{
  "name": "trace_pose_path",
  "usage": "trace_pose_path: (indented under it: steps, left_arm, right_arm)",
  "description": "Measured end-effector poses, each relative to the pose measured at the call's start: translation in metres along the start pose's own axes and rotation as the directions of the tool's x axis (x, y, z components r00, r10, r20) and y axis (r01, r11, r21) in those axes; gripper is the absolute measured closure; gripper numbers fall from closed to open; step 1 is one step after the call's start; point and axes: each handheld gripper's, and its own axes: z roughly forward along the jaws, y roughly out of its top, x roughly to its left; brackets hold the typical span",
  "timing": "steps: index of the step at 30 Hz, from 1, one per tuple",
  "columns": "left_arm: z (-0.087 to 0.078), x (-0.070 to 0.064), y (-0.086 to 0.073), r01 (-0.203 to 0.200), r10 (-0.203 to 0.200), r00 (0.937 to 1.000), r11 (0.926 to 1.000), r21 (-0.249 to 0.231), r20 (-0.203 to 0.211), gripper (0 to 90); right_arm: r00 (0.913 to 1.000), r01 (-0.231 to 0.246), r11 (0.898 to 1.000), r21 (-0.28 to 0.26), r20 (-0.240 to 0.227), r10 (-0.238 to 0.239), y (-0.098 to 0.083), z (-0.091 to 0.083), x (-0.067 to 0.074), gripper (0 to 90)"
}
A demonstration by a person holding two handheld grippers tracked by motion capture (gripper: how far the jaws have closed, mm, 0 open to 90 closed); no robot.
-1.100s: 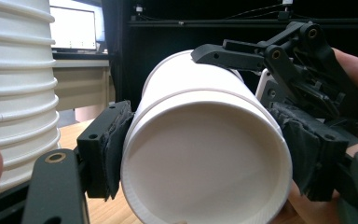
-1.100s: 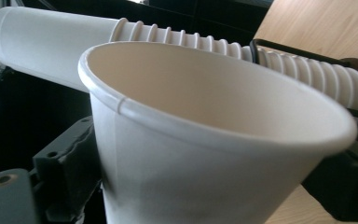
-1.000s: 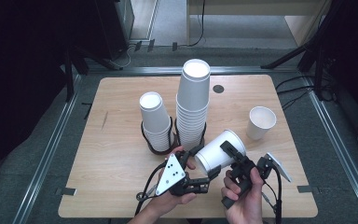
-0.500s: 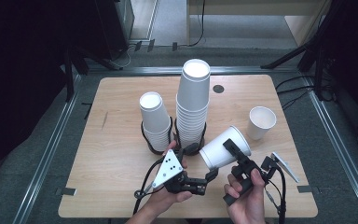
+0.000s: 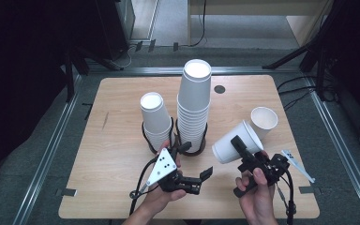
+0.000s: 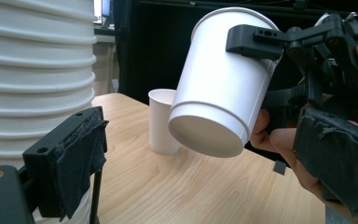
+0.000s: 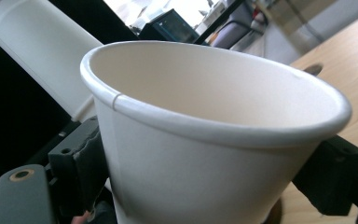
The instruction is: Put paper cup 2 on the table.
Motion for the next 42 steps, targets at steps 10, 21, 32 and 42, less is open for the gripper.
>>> trace_pose_path:
  steps: [10, 21, 32, 42]
  left_arm:
    - [-0.005, 0.006, 0.000, 0.007, -0.007, 0.9997, 0.9999, 0.011, -0.024, 3.0]
    - [-0.010, 0.011, -0.014, 0.040, -0.036, 0.9971, 0.9980, 0.050, -0.067, 3.0]
    - [-0.023, 0.016, -0.021, 0.063, -0.054, 0.9880, 0.9964, 0.057, -0.144, 2.9]
    - [-0.044, 0.026, -0.040, 0.092, -0.068, 0.9733, 0.9908, 0.099, -0.219, 2.8]
  right_arm:
    - [0.9493, 0.305, 0.952, 0.011, 0.077, -0.305, -0.007, 0.006, 0.001, 14.6]
    - [0.7767, 0.614, 0.785, 0.080, 0.117, -0.619, -0.026, 0.019, 0.008, 14.3]
    - [0.7543, 0.615, 0.777, 0.137, 0.185, -0.630, -0.022, 0.020, -0.021, 14.3]
    - [0.7135, 0.652, 0.745, 0.145, 0.216, -0.666, -0.015, 0.016, -0.036, 14.3]
